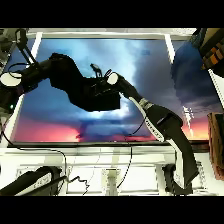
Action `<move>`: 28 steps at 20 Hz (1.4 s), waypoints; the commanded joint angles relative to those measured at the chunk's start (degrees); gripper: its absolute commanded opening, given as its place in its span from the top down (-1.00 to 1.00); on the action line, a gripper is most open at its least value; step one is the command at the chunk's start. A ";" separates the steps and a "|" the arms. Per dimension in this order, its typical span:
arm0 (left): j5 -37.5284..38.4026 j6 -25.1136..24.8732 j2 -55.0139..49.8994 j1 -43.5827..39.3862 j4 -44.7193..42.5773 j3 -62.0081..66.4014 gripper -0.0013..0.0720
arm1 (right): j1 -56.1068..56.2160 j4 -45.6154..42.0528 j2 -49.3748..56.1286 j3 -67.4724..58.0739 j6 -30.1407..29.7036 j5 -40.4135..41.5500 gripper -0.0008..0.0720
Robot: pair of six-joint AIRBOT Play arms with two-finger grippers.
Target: Fold the clothes and pants, and hang the long-sleeved shirts on hangers.
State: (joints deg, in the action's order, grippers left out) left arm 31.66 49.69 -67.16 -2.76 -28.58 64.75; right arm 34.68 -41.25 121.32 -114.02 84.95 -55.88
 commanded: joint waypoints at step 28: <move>-14.49 -0.02 -7.06 -20.17 -3.06 0.13 -0.92 | -48.30 -18.43 -14.45 0.07 -9.66 -39.93 0.96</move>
State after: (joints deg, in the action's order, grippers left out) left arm 17.43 49.69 -78.52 -27.20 -27.03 64.86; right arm -8.29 -58.28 108.44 -113.97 77.36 -91.02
